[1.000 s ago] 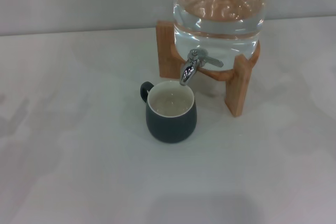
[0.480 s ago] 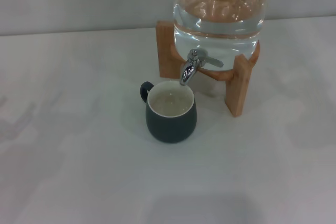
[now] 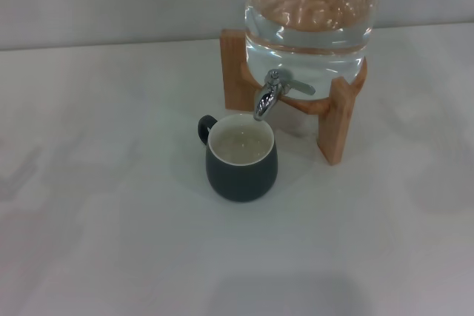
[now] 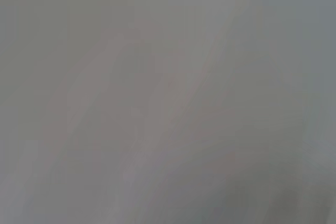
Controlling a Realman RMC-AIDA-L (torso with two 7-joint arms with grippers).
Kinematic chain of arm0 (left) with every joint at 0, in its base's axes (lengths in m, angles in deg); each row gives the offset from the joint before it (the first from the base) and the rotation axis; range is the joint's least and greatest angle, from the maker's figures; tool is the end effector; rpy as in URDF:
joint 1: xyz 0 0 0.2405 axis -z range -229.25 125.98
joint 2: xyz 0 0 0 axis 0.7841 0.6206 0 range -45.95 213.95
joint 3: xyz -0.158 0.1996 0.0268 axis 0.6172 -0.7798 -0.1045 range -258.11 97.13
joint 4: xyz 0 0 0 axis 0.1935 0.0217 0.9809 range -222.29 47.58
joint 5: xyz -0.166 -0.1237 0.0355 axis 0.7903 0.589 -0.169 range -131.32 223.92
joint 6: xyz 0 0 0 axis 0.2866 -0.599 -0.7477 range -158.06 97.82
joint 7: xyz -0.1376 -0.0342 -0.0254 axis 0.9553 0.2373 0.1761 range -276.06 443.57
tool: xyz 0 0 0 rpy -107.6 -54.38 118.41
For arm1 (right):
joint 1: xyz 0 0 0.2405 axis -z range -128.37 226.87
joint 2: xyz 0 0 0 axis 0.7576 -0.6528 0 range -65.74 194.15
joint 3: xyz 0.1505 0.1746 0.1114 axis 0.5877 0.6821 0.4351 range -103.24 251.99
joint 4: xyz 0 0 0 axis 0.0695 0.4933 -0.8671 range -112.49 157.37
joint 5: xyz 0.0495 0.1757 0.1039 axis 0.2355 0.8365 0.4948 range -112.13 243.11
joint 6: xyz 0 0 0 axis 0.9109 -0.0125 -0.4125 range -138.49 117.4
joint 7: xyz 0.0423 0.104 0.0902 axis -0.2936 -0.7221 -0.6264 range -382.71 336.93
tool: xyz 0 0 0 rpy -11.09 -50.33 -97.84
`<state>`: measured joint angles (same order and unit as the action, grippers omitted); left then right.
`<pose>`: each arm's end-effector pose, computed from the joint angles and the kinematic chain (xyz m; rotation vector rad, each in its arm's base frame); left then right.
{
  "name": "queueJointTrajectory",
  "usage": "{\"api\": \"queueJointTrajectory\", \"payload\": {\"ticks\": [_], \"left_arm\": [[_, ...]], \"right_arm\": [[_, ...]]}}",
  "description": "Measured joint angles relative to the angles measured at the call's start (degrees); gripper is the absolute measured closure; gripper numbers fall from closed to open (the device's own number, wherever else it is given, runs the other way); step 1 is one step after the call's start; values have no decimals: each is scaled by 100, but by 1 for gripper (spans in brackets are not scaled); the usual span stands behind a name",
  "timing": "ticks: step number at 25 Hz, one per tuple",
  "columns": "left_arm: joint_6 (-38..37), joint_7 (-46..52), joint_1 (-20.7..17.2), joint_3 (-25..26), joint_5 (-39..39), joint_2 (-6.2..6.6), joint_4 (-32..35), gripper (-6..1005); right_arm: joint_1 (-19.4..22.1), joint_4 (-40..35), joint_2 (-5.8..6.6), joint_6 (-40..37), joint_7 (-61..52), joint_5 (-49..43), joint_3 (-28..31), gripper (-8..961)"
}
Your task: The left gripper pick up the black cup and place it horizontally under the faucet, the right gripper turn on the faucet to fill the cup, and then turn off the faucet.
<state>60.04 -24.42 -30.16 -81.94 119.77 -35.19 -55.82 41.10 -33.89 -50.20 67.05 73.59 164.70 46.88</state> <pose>-0.3516 0.2887 0.0802 -1.8578 -0.8226 -1.0578 0.3540 0.2744 0.2009 -1.7293 0.6207 0.8406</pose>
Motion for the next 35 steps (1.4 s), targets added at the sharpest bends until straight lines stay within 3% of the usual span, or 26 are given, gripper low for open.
{"api": "queueJointTrajectory", "payload": {"ticks": [20, 25, 35], "left_arm": [[43, 27, -200, -218, 28, 0, 190, 128], [359, 49, -247, -488, -69, -1, 337, 127], [443, 50, -269, -535, -62, 14, 437, 127]], "right_arm": [[8, 397, 30, 52, 207, 49, 7, 105], [-9, 573, 41, 44, 252, 51, 54, 106], [-90, 949, 1, 35, 449, 53, 235, 107]]}}
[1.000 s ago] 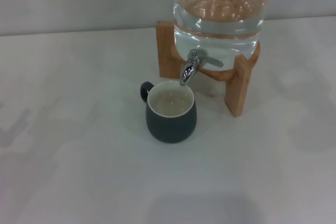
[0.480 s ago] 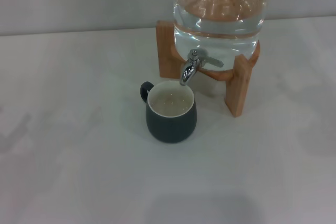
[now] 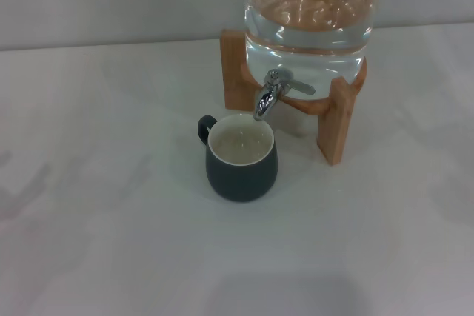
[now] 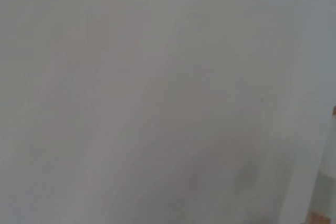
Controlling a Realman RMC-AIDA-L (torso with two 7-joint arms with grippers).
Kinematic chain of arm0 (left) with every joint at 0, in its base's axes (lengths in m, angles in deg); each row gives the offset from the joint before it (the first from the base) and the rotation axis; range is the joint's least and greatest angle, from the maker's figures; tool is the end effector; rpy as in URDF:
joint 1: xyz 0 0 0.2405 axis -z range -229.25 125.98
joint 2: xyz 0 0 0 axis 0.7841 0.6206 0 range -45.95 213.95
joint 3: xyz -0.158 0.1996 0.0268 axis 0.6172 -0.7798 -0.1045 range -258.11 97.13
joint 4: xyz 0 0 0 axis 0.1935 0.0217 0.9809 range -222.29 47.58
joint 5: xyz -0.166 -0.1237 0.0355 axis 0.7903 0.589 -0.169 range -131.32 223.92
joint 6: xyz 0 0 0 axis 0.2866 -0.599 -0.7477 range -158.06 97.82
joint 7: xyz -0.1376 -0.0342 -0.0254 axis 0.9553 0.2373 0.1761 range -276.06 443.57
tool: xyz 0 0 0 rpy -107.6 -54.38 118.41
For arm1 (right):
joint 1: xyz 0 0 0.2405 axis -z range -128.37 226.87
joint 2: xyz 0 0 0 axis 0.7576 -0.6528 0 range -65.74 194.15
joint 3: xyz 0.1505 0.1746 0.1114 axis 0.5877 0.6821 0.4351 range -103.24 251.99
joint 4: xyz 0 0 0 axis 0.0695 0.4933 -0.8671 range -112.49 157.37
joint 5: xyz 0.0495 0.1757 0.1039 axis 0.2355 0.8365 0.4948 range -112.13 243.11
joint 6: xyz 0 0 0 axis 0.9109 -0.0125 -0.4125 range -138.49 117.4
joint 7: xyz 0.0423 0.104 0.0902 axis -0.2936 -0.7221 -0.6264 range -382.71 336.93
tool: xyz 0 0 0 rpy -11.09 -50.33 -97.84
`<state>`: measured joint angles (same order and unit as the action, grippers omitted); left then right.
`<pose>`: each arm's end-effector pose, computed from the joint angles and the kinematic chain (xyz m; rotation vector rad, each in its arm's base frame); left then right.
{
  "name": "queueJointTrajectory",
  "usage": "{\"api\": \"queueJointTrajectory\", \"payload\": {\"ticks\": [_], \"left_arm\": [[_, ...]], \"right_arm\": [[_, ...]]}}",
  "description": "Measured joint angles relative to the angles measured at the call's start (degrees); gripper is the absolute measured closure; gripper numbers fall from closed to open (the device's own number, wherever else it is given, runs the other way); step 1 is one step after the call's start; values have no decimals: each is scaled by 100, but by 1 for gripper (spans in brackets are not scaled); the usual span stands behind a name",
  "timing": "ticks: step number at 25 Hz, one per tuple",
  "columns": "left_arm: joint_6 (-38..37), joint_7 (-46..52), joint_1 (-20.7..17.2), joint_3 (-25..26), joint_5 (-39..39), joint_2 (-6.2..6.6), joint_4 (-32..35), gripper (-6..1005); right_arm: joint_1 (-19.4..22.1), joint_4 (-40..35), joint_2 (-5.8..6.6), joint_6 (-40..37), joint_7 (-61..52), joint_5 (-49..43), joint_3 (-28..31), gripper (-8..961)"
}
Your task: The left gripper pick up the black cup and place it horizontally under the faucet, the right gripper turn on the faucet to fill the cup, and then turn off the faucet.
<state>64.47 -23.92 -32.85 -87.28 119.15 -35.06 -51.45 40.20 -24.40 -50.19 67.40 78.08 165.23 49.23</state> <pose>-0.3485 0.2727 0.0831 -1.9911 -0.7671 -1.0073 0.3764 0.2695 0.1782 -1.6771 0.7057 0.8796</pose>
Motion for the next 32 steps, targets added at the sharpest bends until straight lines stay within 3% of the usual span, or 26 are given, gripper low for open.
{"api": "queueJointTrajectory", "payload": {"ticks": [6, 32], "left_arm": [[-210, 10, 3, -3, -9, -7, -18, 128], [-218, 114, 16, -6, -11, -21, -49, 128]], "right_arm": [[-63, 294, 11, -4, 162, 4, 0, 107], [-96, 312, 50, 49, 87, 222, 18, 107]]}}
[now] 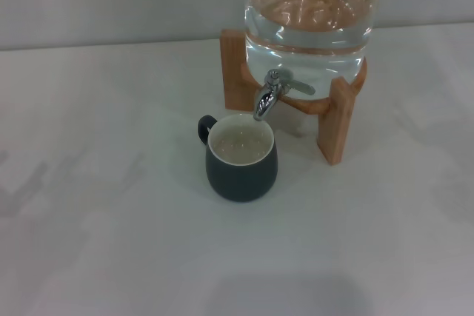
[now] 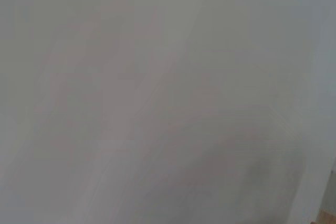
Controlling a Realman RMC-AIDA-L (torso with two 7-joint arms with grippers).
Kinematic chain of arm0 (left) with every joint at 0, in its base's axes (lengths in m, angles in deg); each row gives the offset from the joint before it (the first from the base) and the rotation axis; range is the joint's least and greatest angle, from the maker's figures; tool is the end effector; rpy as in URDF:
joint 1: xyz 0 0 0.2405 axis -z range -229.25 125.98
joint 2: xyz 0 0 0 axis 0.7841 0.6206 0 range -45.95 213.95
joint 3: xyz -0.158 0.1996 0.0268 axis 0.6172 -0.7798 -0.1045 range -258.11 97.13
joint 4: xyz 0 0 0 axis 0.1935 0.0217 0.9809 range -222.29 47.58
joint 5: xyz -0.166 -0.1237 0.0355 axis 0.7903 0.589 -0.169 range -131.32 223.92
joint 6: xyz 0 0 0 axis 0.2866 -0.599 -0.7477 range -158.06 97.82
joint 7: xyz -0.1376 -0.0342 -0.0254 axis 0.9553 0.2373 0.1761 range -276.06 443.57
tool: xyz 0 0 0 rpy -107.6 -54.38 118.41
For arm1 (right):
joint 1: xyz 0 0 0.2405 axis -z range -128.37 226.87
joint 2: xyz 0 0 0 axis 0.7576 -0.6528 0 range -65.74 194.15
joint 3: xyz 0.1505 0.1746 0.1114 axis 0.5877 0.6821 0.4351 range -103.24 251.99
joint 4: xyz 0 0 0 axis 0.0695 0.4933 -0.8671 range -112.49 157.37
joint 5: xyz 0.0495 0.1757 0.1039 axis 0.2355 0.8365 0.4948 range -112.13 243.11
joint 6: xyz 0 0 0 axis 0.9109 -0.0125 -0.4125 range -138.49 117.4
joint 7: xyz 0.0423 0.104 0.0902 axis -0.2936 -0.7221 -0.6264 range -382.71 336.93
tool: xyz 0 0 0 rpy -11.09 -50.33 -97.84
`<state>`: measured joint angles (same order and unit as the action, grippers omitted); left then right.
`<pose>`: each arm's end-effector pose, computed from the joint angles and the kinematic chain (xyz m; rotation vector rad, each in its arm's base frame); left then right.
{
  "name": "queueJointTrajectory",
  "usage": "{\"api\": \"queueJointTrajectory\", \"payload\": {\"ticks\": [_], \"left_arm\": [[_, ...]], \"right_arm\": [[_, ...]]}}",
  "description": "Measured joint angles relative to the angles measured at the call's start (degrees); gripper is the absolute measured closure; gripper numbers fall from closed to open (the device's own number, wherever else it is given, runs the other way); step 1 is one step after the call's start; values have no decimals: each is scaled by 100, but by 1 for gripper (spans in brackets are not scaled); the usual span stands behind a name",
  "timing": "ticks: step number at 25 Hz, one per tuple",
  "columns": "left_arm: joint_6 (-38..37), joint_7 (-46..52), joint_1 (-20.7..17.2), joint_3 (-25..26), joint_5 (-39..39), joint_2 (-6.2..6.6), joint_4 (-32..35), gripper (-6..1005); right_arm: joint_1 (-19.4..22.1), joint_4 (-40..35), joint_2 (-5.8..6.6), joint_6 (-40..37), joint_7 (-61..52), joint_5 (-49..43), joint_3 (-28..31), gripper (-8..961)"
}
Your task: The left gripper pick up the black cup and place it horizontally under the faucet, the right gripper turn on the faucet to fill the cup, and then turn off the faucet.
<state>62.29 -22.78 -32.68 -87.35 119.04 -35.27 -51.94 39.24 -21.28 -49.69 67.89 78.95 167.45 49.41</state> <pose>-0.3519 0.2757 0.0799 -1.9671 -0.8153 -0.9984 0.3765 0.2733 0.1761 -1.6531 0.7107 0.9329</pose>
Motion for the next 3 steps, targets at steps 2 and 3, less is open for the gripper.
{"api": "queueJointTrajectory", "payload": {"ticks": [2, 3], "left_arm": [[-17, -15, -8, 0, -4, 0, 0, 128], [-28, -14, -11, 0, -4, 0, 0, 128]], "right_arm": [[4, 1, -8, 4, -9, 0, 0, 107], [6, 2, -15, 4, -11, 0, 0, 107]]}}
